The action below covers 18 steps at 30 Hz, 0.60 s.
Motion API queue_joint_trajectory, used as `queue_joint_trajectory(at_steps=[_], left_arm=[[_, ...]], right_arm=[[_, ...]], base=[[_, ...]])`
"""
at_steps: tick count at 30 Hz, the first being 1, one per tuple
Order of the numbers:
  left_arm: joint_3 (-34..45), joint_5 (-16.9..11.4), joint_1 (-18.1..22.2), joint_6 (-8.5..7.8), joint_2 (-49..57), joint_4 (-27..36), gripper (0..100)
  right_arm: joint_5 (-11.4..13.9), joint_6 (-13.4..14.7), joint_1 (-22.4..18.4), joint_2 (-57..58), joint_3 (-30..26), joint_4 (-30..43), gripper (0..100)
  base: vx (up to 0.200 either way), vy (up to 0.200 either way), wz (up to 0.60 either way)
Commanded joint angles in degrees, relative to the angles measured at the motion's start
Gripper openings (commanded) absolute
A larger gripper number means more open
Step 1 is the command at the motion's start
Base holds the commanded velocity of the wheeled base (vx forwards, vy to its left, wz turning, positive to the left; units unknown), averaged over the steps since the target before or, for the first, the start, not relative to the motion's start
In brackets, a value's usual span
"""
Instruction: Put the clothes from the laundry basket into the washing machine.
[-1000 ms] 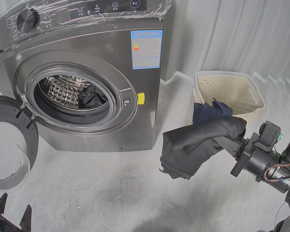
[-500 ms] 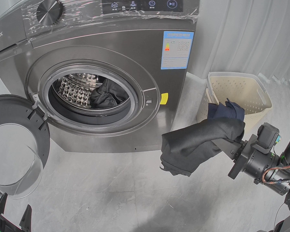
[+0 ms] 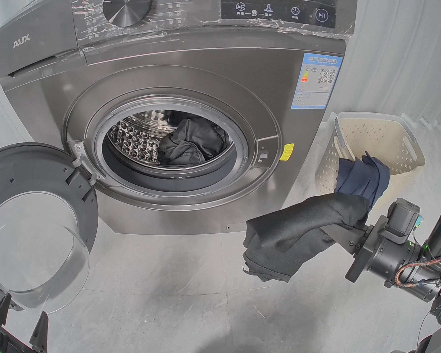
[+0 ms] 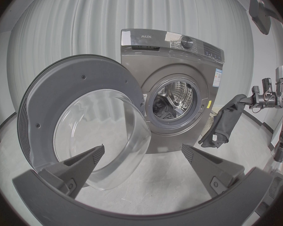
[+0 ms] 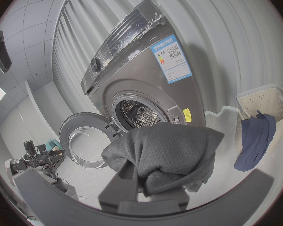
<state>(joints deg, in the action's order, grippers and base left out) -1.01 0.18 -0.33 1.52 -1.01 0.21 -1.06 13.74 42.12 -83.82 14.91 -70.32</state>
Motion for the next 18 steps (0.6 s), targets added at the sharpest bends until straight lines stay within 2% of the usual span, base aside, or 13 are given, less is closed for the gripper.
queue_joint_trajectory(at_steps=[1, 8, 14, 16, 18], left_arm=[[0.8, 0.1, 0.0, 0.15, 0.8, 0.0, 100], [0.8, 0.2, 0.0, 0.50, 0.8, 0.0, 100], [0.8, 0.2, 0.0, 0.32, 0.8, 0.0, 100], [0.8, 0.2, 0.0, 0.32, 0.8, 0.0, 100], [0.8, 0.2, 0.0, 0.32, 0.8, 0.0, 100]], right_arm=[[0.0, 0.3, 0.0, -0.1, -0.8, 0.0, 0], [0.3, 0.7, 0.8, -1.2, -1.5, 0.1, 0], [0.4, 4.4, 0.9, -0.6, -1.9, 0.4, 0], [1.2, 4.7, 0.5, -0.4, -2.7, 0.4, 0], [3.2, 4.5, -0.4, -0.4, -3.4, 0.1, 0]], base=[[0.000, 0.000, 0.00], [0.000, 0.000, 0.00], [0.000, 0.000, 0.00], [0.000, 0.000, 0.00], [0.000, 0.000, 0.00]])
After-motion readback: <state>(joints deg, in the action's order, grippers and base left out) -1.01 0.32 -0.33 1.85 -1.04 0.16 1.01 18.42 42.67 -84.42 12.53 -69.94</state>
